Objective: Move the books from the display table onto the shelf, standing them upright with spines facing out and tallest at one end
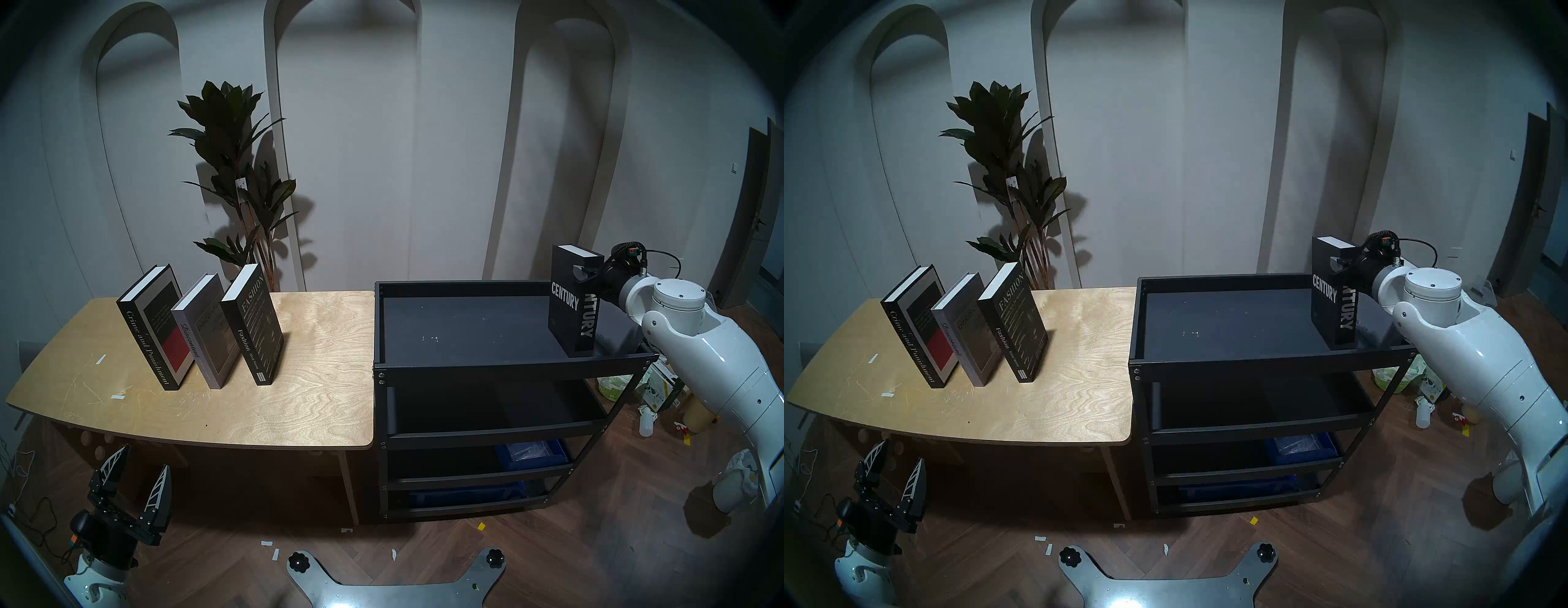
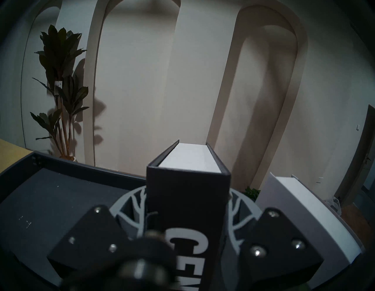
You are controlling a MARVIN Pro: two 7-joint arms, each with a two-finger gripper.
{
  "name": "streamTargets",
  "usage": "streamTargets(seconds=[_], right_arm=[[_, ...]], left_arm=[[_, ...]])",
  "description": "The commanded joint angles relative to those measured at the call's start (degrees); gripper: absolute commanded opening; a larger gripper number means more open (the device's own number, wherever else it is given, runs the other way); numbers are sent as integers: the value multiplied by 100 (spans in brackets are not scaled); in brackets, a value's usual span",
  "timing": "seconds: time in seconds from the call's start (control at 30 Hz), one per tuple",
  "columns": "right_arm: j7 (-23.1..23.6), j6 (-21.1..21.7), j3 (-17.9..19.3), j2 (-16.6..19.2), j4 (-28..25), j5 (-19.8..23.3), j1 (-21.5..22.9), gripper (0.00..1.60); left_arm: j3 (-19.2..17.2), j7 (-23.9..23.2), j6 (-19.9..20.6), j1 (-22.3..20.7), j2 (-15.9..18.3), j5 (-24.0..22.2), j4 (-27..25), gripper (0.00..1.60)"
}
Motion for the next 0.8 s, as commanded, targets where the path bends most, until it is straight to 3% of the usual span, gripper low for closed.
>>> streamTargets(seconds=[0.0,0.37,0.77], right_arm=[[500,84,339,614,-160,449,-523,0],[1520,175,816,1367,10,1346,-1250,0],[2646,-11,1401,1701,671,1999,-2013,0]], left_arm=[[-8,-12,-13,-7,8,-2,-64,160],[-12,-18,-14,1,4,-4,-86,160],[-18,-20,-14,16,-3,-5,-112,160]])
